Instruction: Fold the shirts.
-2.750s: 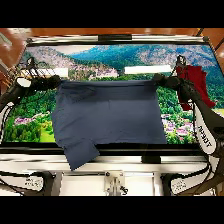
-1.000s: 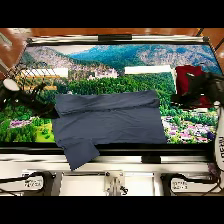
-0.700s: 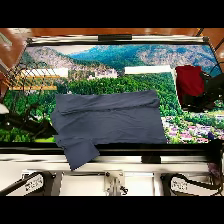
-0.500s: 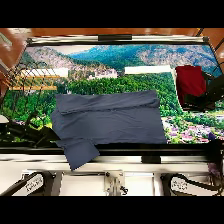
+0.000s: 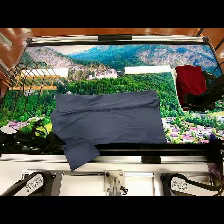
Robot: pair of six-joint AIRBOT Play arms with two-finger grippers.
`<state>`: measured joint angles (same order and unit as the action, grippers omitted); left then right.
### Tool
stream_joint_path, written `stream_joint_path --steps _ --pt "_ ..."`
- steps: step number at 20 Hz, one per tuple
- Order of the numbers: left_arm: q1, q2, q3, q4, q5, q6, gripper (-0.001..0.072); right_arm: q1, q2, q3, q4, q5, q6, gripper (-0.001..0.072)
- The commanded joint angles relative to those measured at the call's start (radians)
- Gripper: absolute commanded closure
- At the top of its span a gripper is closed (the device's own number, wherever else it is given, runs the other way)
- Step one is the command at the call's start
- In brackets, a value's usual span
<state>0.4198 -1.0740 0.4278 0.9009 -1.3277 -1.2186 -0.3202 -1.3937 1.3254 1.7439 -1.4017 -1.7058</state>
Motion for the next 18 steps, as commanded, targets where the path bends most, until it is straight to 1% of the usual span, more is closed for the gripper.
stream_joint_path --steps 1,2,3,4,6,7,8,10,11,13,15,18 --pt "-0.054 0.001 -0.016 -0.013 0.084 -0.009 0.0183 -0.001 0.000 0.000 0.002 0.006 0.000 0.0245" --pt "-0.078 0.001 -0.021 -0.012 0.111 -0.019 0.0192 -0.001 0.000 0.000 0.002 0.004 0.000 0.0246" --pt "-0.095 0.001 -0.024 -0.012 0.135 -0.031 0.0236 -0.001 0.000 0.000 0.002 0.003 0.000 0.0245" --pt "-0.109 0.001 -0.025 -0.012 0.152 -0.035 0.0307 -0.001 0.000 0.000 0.002 0.000 0.000 0.0245" --pt "-0.119 0.001 -0.025 -0.013 0.156 -0.034 0.0481 -0.001 0.000 -0.021 0.010 -0.024 -0.003 0.0244" --pt "-0.119 0.001 -0.024 -0.013 0.146 -0.023 0.0591 -0.004 0.000 -0.051 0.031 -0.047 -0.037 0.0200" --pt "-0.119 0.001 -0.024 -0.013 0.129 0.005 0.0675 -0.014 0.000 -0.098 0.088 -0.077 -0.078 0.0112" --pt "-0.119 0.002 -0.024 -0.013 0.097 0.033 0.0675 -0.055 0.000 -0.221 0.224 -0.119 -0.146 0.0112" --pt "-0.119 0.002 -0.024 -0.013 0.086 0.038 0.0675 -0.075 0.000 -0.277 0.251 -0.120 -0.151 0.0112" --pt "-0.119 0.002 -0.024 -0.012 0.070 0.041 0.0675 -0.094 0.000 -0.349 0.242 -0.113 -0.142 0.0112" --pt "-0.119 0.005 -0.024 -0.013 0.066 0.041 0.0674 -0.094 0.000 -0.390 0.230 -0.090 -0.107 0.0113" --pt "-0.119 0.008 -0.019 -0.013 0.068 0.041 0.0674 -0.094 0.000 -0.439 0.220 -0.078 -0.104 0.0112"
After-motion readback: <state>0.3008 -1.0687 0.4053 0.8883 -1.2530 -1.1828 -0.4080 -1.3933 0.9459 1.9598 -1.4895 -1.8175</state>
